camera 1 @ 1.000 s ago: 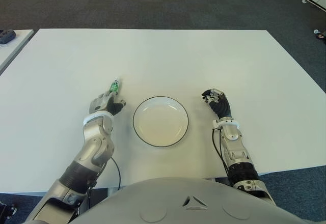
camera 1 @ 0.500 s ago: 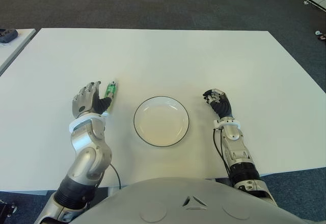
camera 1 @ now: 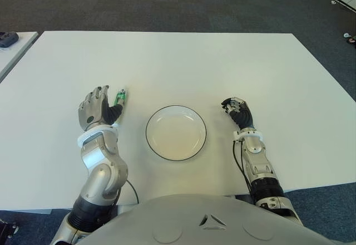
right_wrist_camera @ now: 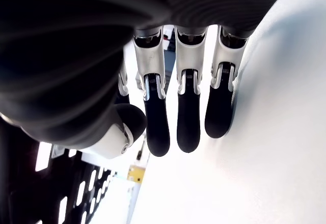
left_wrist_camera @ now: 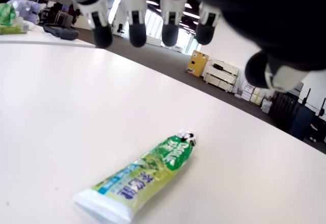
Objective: Put the toothpaste on the table into the plate.
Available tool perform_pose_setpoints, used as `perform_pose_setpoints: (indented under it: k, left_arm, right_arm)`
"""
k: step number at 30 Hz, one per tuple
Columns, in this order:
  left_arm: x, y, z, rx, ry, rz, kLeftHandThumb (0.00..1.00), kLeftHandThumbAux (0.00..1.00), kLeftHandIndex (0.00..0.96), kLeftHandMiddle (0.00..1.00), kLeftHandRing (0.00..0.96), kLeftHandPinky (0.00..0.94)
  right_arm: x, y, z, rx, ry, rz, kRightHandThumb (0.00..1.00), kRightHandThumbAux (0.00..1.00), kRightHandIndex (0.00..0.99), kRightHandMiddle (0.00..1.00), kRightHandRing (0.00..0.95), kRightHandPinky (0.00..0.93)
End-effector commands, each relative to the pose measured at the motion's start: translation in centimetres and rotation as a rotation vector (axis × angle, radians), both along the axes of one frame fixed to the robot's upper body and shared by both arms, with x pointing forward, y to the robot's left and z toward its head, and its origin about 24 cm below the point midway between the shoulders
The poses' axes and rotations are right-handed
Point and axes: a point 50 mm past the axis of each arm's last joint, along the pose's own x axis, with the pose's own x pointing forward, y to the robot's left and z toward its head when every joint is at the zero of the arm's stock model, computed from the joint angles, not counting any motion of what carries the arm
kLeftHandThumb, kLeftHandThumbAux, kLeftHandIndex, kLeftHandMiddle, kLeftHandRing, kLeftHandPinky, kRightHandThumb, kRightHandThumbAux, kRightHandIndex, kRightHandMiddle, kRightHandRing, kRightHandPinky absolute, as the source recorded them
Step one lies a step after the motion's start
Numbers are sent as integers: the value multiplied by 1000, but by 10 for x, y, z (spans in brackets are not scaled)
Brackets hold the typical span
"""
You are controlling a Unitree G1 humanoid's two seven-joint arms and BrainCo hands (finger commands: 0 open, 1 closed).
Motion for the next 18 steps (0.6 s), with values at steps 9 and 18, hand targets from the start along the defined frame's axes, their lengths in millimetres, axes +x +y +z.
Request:
perform_pose_setpoints:
  k: [9, 18]
  left_arm:
    - [2, -3, -2, 63, -16, 92, 536, 298, 0, 0, 0, 0]
    - [9, -8, -14, 27, 38, 106, 513, 317, 0, 0, 0, 0]
  right_arm:
    - [-2, -1, -5, -12, 27, 12, 714, 733, 420, 445, 415, 406]
    - [-1, -1, -6, -7, 29, 4, 715, 733, 420, 442, 410, 404]
